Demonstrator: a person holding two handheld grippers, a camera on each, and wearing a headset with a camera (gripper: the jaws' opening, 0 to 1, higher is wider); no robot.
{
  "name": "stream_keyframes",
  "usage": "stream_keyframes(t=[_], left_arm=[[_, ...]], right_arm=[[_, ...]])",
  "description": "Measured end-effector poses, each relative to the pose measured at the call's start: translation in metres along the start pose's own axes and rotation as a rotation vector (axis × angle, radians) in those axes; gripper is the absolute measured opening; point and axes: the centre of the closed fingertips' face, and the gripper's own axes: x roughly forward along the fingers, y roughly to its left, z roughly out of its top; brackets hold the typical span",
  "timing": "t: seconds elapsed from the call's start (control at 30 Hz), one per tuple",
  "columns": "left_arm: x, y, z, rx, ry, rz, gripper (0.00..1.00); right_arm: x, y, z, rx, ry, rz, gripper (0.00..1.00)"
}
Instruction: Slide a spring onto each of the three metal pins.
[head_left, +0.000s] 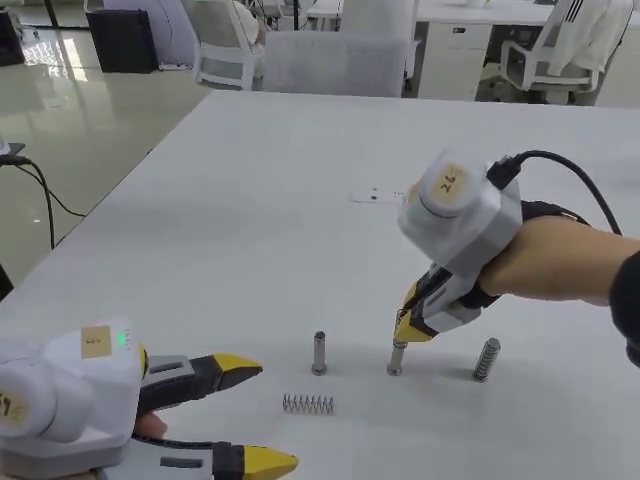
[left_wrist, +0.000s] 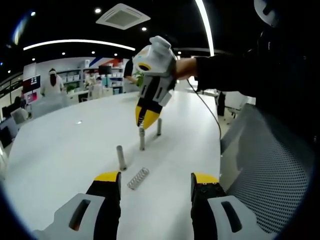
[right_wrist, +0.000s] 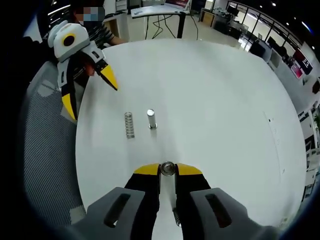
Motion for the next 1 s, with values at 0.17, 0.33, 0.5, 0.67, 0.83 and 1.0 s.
stream_keyframes(t=[0.17,0.33,0.5,0.67,0.83,1.0], left_arm=[[0.001,0.0,0.0,-0.001,0.001,0.0,0.51],[0.0,0.0,-0.001,-0.002,0.002,0.001,0.51],[0.0,0.0,-0.001,-0.002,0.005,0.003,0.51],[0.0,0.001,-0.001,-0.002,0.005,0.004,0.51],[0.0,0.001,-0.002,-0.002,0.006,0.004,0.51],[0.0,0.002,-0.002,-0.002,0.006,0.006,0.51]], right_arm=[[0.007,0.001,-0.003,0.009,0.002,0.006,0.08],[0.013,0.001,-0.006,0.021,0.005,0.013,0.08],[0.017,0.001,-0.009,0.028,0.005,0.014,0.08],[0.023,0.002,-0.012,0.03,0.012,0.017,0.08],[0.028,0.002,-0.015,0.031,0.018,0.019,0.08],[0.031,0.003,-0.019,0.031,0.028,0.022,0.08]])
